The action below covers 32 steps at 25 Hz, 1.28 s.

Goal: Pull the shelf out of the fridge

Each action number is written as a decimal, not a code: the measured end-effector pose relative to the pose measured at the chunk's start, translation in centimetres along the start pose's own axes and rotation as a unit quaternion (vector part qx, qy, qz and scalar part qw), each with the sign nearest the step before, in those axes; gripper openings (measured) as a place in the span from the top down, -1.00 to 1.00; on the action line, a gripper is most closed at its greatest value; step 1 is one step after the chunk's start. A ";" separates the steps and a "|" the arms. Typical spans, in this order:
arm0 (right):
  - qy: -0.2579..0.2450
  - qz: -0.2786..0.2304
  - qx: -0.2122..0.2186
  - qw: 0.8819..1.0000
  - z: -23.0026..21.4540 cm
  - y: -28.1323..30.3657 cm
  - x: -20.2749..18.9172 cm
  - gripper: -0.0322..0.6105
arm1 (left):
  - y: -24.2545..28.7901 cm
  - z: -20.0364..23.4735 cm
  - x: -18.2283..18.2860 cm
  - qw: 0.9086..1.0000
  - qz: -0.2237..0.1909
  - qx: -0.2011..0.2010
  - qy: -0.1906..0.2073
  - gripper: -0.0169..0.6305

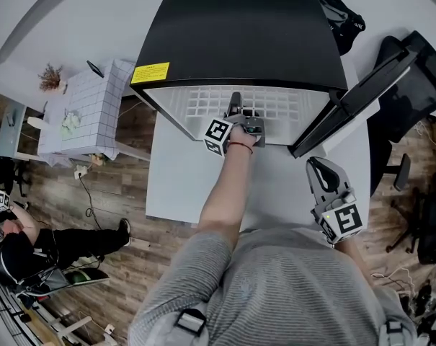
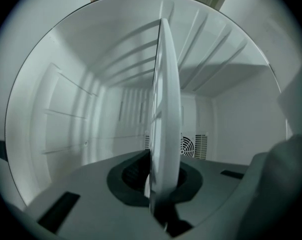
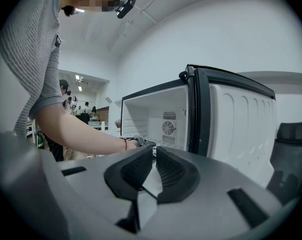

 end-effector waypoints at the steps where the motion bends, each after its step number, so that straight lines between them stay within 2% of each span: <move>1: 0.000 0.000 0.001 1.000 0.0 0.0 0.0 0.85 | -0.2 0.0 0.0 1.000 -0.001 -0.001 0.000 0.84; 10: -0.012 -0.013 0.021 1.000 0.8 -0.2 0.2 0.85 | -1.6 -0.3 -0.1 1.000 0.003 0.004 0.003 0.84; 32: -0.008 -0.021 0.028 0.999 3.7 -1.9 -0.7 0.85 | -7.1 -0.2 -0.6 1.000 0.004 -0.004 0.010 0.84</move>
Point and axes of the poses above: the fingertips, and each gripper's own axes: y forward along the fingers, z to its left, x out of its top, the point moved 6 cm from there along -y, backward along the fingers, and after that the axes turned 9 degrees about y, right-handed, at the moved point
